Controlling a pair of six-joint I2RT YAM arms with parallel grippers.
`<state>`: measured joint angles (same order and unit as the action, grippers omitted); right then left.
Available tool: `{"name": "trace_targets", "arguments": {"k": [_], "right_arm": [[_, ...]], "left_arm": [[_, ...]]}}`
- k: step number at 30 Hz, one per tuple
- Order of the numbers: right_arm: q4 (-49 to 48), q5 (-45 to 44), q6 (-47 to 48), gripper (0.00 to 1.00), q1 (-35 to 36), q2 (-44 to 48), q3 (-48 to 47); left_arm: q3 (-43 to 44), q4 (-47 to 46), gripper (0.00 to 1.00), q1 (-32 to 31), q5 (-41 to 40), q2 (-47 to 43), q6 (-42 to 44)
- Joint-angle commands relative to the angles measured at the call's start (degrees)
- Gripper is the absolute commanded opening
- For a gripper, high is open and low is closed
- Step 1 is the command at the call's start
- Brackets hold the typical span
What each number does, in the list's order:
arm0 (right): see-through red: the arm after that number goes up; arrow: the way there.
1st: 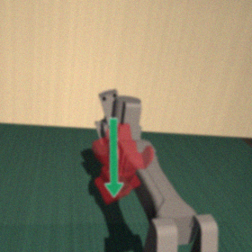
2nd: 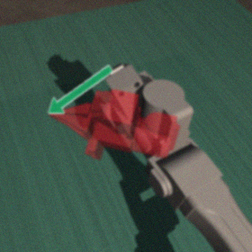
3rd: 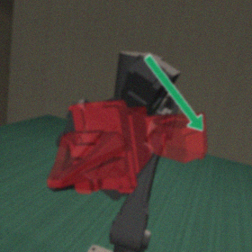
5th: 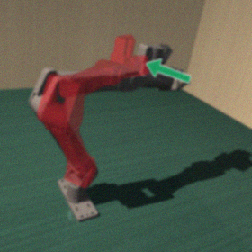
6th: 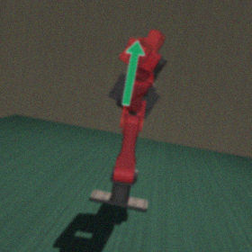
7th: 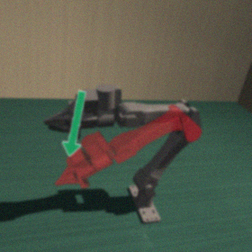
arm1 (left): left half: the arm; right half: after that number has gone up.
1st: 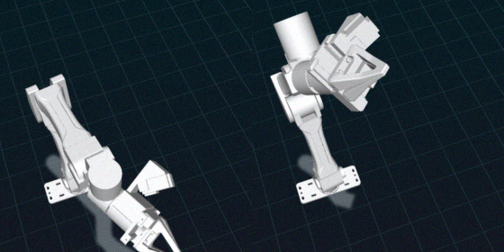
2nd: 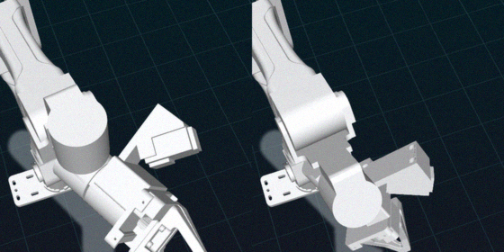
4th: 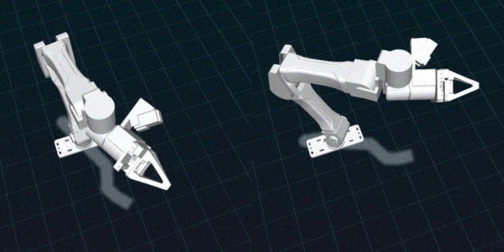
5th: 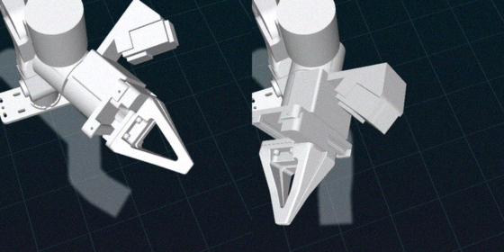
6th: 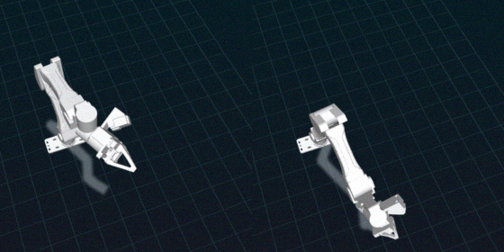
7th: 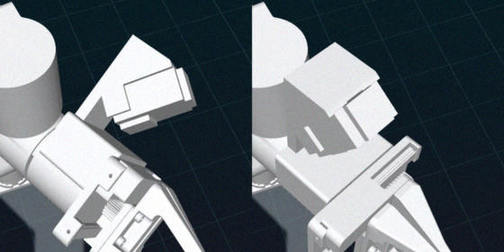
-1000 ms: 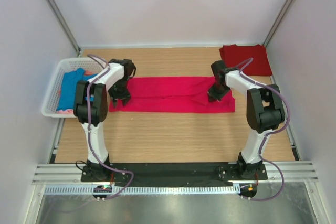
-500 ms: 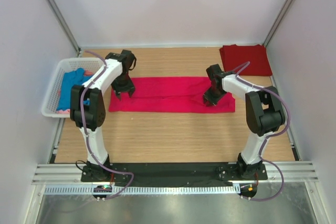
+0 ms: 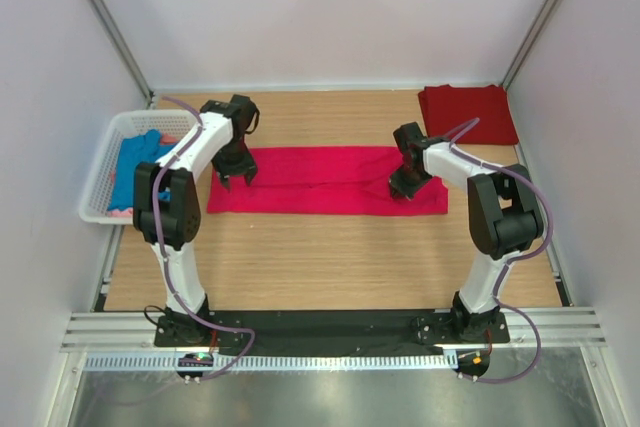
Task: Fold and stack the t-shirts
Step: Fold the tshirt
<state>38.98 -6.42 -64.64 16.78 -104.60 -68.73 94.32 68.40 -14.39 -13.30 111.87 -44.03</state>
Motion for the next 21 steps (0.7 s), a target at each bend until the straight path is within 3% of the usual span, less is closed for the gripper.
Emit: {"name": "trace_targets", "arguments": {"k": [1, 3, 12, 21], "right_arm": [[-0.8, -1.9, -1.0, 0.07, 0.3, 1.1, -0.4], [-0.8, -1.7, -1.1, 0.01, 0.2, 1.2, -0.4], [-1.5, -0.8, 0.8, 0.01, 0.6, 1.9, -3.9], [-1.8, 0.4, 5.4, 0.01, 0.8, -3.3, -12.5]], "left_arm": [[1.2, -0.2, 0.54, -0.1, -0.4, -3.1, 1.1], [1.5, -0.2, 0.53, -0.1, -0.4, -2.9, 1.1], [1.7, -0.2, 0.54, -0.1, -0.6, -2.7, 1.0], [1.5, -0.2, 0.54, -0.1, -0.8, -2.6, 0.8]]}}
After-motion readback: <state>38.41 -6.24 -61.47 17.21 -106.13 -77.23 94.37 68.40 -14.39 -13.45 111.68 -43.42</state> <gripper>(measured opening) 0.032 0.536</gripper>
